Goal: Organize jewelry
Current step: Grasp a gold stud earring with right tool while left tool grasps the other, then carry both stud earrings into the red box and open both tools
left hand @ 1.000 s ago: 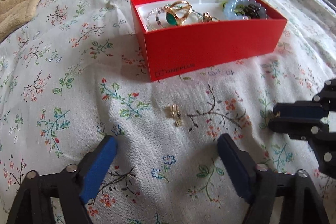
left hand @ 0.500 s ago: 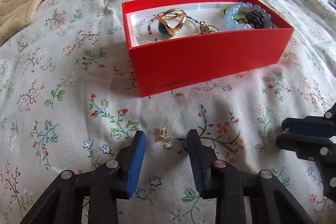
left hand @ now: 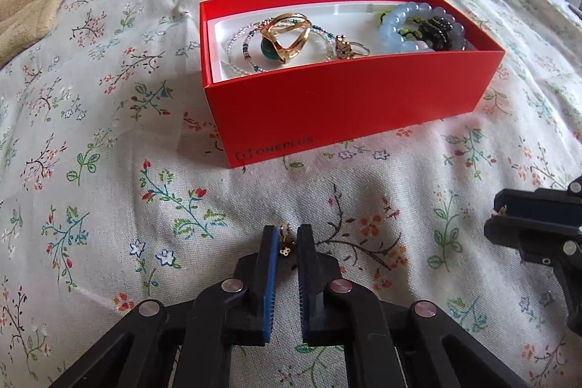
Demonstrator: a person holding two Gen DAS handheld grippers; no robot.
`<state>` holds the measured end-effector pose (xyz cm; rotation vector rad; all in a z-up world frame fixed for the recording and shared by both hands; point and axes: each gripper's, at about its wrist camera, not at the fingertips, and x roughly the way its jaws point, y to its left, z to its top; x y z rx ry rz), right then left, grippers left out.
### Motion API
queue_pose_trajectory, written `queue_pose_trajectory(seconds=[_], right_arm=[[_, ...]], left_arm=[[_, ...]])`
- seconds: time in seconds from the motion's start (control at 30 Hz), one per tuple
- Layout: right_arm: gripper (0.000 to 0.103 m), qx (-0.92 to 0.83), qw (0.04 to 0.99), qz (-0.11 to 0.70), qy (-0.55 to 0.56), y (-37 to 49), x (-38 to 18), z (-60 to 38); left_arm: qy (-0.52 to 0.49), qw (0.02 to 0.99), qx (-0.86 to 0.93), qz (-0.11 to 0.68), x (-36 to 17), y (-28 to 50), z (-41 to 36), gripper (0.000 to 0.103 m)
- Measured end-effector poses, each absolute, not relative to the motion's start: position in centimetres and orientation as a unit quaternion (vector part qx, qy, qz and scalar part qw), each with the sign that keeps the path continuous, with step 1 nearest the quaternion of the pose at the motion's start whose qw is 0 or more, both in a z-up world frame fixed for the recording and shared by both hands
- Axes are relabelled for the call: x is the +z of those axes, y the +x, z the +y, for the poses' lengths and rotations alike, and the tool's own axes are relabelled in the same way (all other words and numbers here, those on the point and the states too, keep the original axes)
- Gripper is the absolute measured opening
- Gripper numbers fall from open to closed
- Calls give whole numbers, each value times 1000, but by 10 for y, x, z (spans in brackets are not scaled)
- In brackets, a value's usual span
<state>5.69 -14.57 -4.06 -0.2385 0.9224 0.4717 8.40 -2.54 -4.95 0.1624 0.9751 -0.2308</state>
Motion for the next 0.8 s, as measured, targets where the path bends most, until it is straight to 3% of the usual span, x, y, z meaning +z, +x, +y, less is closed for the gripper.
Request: queue_pose_trajectory(seconds=[0.8], right_arm=[[11,211,873,438,-50,67,13,-167]], left_arm=[[-11,877,-122,465,6,76,-6,1]])
